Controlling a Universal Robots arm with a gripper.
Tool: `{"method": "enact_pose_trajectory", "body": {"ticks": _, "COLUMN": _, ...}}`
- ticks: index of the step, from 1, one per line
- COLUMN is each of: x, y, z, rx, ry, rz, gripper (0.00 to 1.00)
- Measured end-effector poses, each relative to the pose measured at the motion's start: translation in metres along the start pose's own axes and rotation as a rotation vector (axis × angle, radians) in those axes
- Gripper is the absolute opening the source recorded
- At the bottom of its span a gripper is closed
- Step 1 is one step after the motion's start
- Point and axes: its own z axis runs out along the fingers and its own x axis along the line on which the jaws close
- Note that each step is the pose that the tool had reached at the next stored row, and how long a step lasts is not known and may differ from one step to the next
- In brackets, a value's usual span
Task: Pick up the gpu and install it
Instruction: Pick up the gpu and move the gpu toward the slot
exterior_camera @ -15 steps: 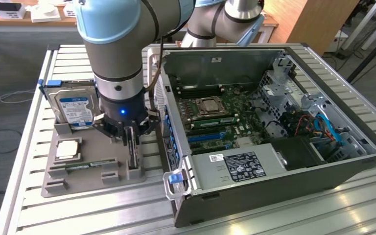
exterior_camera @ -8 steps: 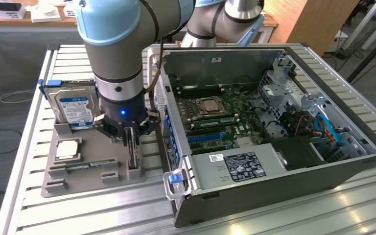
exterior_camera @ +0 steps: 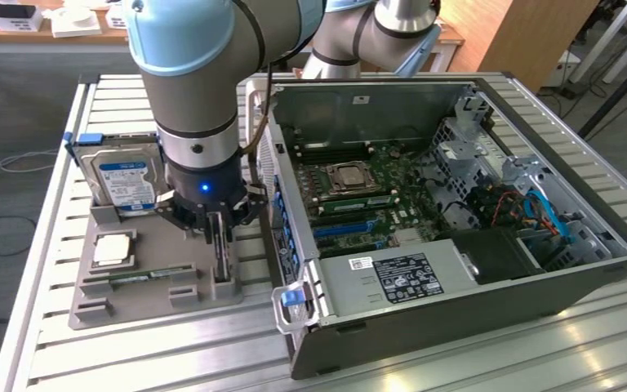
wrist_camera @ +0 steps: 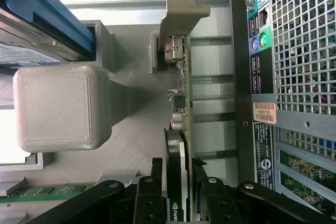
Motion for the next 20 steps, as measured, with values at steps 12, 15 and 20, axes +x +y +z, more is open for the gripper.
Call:
{"method": "enact_pose_trajectory", "body": {"ticks": 12, "x": 0.0, "y": 0.0, "z": 0.0, "rx": 0.0, "ry": 0.0, "rz": 0.0, "gripper": 0.27}}
{"method": "enact_pose_trajectory", "body": {"ticks": 15, "x": 0.0, "y": 0.0, "z": 0.0, "rx": 0.0001, "ry": 0.0, "rz": -0.001, "gripper": 0.27}}
{"method": "enact_pose_trajectory", "body": {"ticks": 20, "x": -0.0008, "y": 0.0, "z": 0.0001, "rx": 0.0, "ry": 0.0, "rz": -0.001, "gripper": 0.27}}
